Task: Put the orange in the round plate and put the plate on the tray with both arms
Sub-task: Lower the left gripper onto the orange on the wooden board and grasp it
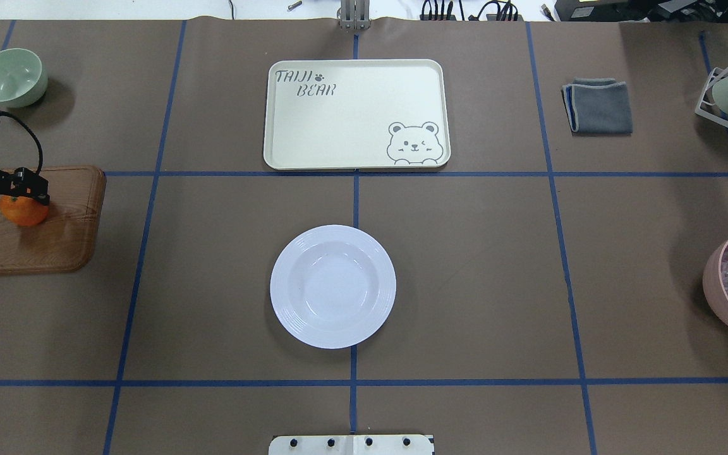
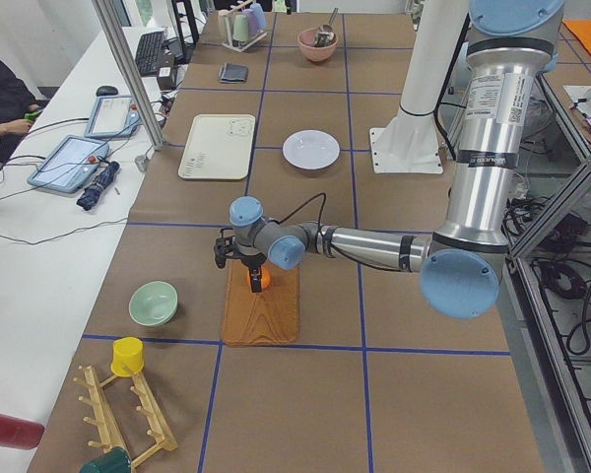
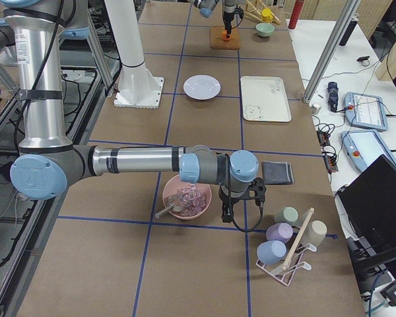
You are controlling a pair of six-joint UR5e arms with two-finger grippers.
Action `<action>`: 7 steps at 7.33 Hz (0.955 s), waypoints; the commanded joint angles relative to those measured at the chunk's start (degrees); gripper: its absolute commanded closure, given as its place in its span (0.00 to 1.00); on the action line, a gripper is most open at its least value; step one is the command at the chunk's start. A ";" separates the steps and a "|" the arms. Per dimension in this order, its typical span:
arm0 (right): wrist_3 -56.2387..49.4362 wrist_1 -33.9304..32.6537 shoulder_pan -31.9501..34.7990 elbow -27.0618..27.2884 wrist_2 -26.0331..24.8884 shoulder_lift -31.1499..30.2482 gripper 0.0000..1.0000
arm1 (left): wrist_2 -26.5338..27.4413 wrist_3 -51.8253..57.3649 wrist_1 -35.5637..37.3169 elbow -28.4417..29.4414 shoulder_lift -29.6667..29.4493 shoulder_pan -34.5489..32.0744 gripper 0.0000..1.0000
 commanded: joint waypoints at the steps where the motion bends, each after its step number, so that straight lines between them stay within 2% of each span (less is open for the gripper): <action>1: 0.00 0.03 0.00 -0.26 0.08 0.08 0.00 | 0.06 0.43 -0.11 0.19 0.04 0.65 0.03; 2: 0.00 0.03 0.00 0.35 0.17 0.08 0.00 | 0.14 -0.17 -0.11 -0.42 0.13 1.26 0.26; 3: 0.09 -0.40 0.09 1.57 0.87 -0.09 0.00 | 0.15 -0.18 -0.03 -1.29 0.65 1.18 0.74; 4: 0.09 -0.93 0.09 1.67 1.05 0.08 0.00 | 0.06 0.87 0.06 -2.00 1.01 0.74 1.00; 5: 0.09 -0.93 0.09 1.58 1.14 0.17 0.00 | -0.73 0.79 0.85 -4.88 0.84 0.22 1.00; 6: 0.00 -0.67 0.00 1.58 2.62 0.43 0.00 | -2.91 0.79 4.86 -7.86 -0.12 -1.79 1.00; 7: -0.09 -0.58 0.09 3.24 2.11 0.26 0.00 | -2.76 0.61 12.90 -10.85 -4.57 -2.50 1.00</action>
